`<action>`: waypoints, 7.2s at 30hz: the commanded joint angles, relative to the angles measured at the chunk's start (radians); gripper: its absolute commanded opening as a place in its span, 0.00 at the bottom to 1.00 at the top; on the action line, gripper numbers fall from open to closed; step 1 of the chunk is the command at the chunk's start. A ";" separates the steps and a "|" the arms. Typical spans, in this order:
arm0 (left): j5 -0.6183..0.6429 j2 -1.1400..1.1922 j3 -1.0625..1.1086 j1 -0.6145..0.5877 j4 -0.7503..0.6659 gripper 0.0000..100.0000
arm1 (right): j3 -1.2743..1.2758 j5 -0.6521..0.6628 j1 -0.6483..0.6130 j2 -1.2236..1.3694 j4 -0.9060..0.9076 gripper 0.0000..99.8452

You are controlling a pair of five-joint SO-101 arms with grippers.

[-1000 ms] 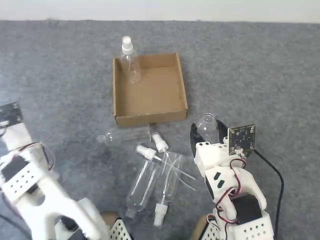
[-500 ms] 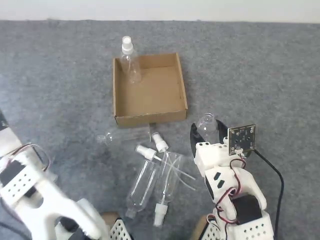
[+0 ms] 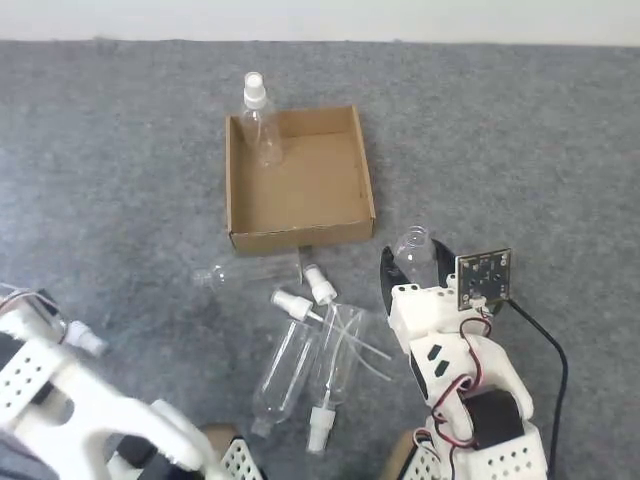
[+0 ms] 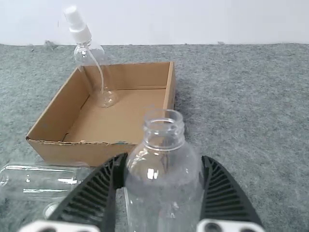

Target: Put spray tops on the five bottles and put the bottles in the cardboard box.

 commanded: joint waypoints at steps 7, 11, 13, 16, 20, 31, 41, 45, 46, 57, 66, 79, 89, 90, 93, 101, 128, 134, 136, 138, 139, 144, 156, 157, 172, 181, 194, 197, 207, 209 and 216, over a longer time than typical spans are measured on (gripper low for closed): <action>-0.382 -0.035 -0.073 -0.008 -0.023 0.25 | -0.014 -0.005 0.005 -0.016 -0.022 0.11; -0.615 -0.031 -0.073 -0.009 -0.025 0.25 | -0.014 -0.005 0.005 -0.016 -0.021 0.11; -0.724 -0.029 -0.067 -0.009 -0.023 0.25 | -0.014 -0.005 0.005 -0.016 -0.021 0.11; -0.904 -0.028 -0.064 -0.009 -0.021 0.25 | -0.014 -0.005 0.005 -0.016 -0.021 0.11; -1.074 -0.028 -0.064 0.002 -0.021 0.25 | -0.014 -0.005 0.005 -0.016 -0.021 0.11; -1.389 -0.028 0.004 0.066 -0.026 0.25 | -0.012 -0.005 0.005 -0.016 -0.019 0.11; -1.623 -0.026 0.067 0.091 -0.028 0.25 | -0.012 -0.005 0.005 -0.016 -0.021 0.11; -1.682 -0.026 0.099 0.094 -0.028 0.25 | -0.012 -0.005 0.005 -0.016 -0.021 0.11; -1.699 -0.026 0.108 0.094 -0.028 0.25 | -0.012 -0.005 0.005 -0.016 -0.021 0.11; -1.765 -0.025 0.143 0.158 -0.023 0.23 | -0.012 -0.005 0.005 -0.016 -0.021 0.11; -1.769 -0.025 0.171 0.216 -0.026 0.22 | -0.012 -0.005 0.010 -0.016 -0.021 0.11; -1.850 0.245 0.101 0.170 -0.126 0.22 | -0.012 -0.005 0.010 -0.016 -0.022 0.11; -1.726 0.370 0.082 0.204 -0.249 0.22 | -0.012 -0.005 0.007 -0.016 -0.022 0.11; -1.702 0.374 0.082 0.213 -0.259 0.22 | -0.012 -0.005 0.007 -0.016 -0.022 0.11; -1.653 0.374 0.082 0.239 -0.265 0.22 | -0.012 -0.005 0.007 -0.016 -0.022 0.11; -1.540 0.371 0.077 0.292 -0.264 0.06 | -0.012 -0.003 0.008 -0.016 -0.022 0.11; -1.240 0.370 -0.073 0.327 0.020 0.02 | -0.012 -0.003 0.010 -0.016 -0.022 0.11; -1.163 0.371 -0.243 0.342 0.292 0.01 | -0.012 -0.003 0.010 -0.016 -0.022 0.11; -1.120 0.371 -0.269 0.350 0.333 0.01 | -0.012 -0.003 0.010 -0.016 -0.022 0.11; -1.083 0.371 -0.288 0.362 0.359 0.01 | -0.012 -0.003 0.010 -0.016 -0.022 0.11; -1.066 0.371 -0.292 0.370 0.365 0.01 | -0.012 -0.003 0.010 -0.016 -0.022 0.11; -0.993 0.371 -0.312 0.384 0.400 0.01 | -0.012 -0.003 0.010 -0.016 -0.021 0.11; -0.990 0.371 -0.455 0.384 0.644 0.01 | -0.012 -0.003 0.005 -0.016 -0.016 0.11; -0.988 0.371 -0.463 0.384 0.654 0.01 | -0.012 -0.003 0.005 -0.016 -0.016 0.11; -0.899 0.370 -0.734 0.384 0.872 0.01 | -0.012 -0.003 0.004 -0.016 -0.015 0.11; -0.818 0.370 -0.771 0.385 0.873 0.01 | -0.012 -0.003 0.002 -0.016 -0.015 0.11; -0.628 0.370 -0.894 0.450 0.896 0.01 | 0.008 -0.003 -0.031 -0.016 -0.021 0.11; -0.577 0.370 -0.897 0.491 0.896 0.01 | 0.008 -0.003 -0.033 -0.016 -0.021 0.11; -0.350 0.193 -0.894 0.620 0.896 0.01 | 0.009 -0.003 -0.031 -0.016 -0.024 0.11; -0.296 0.144 -0.894 0.652 0.896 0.01 | 0.009 -0.003 -0.030 -0.016 -0.024 0.11; -0.130 0.061 -0.894 0.723 0.890 0.01 | 0.009 -0.003 -0.033 -0.016 -0.024 0.11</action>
